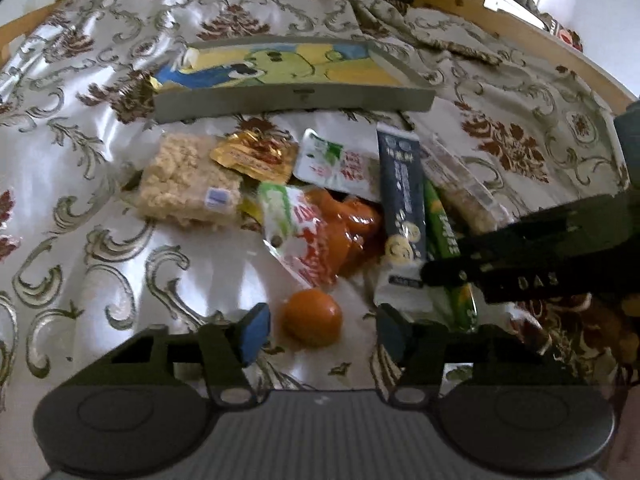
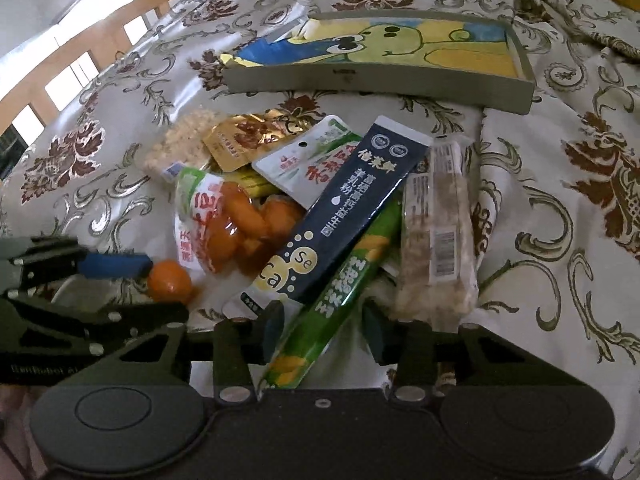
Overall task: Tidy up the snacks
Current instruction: 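Lower the left tool to the orange mandarin while the right tool approaches the green tube snack, then close the left tool on the mandarin while the right tool grasps the green tube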
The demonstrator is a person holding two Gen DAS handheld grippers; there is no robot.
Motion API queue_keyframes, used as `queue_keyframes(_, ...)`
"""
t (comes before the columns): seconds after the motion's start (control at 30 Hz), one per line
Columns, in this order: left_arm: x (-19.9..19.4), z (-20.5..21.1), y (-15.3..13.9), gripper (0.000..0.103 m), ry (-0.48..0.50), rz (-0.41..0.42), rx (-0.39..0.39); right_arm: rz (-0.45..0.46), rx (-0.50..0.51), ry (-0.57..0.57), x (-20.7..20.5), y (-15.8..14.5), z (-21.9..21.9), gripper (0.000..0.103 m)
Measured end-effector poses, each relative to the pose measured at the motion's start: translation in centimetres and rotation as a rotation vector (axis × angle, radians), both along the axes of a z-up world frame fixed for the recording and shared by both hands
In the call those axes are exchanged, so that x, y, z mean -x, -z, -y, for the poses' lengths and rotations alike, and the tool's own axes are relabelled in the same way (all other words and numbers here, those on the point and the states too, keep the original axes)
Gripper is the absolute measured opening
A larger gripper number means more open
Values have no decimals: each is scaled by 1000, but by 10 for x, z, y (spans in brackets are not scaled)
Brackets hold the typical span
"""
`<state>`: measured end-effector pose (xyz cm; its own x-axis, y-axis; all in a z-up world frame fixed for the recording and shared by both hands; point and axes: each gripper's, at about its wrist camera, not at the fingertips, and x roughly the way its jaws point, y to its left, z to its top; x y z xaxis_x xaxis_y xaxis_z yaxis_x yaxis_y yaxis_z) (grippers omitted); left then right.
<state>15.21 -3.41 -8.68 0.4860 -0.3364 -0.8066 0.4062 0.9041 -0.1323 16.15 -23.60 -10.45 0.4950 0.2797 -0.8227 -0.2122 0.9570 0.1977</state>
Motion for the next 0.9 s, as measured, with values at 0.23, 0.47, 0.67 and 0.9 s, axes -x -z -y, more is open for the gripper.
queue_keyframes(0.23, -8, 3, 8, 45, -10, -13, -6, -44, -81, 56, -8, 7, 5, 48)
queue_keyframes(0.47, -8, 1, 8, 37, -28, -10, -14, -78, -151, 138, -6, 6, 16, 30)
queue_keyframes(0.67, -1, 3, 0, 37, -2, 13, 36, -97, -189, 167, 4, 2, 18, 27)
queue_keyframes(0.9, 9, 7, -11, 37, 19, 71, 70, -71, -218, 158, 26, -12, 13, 21)
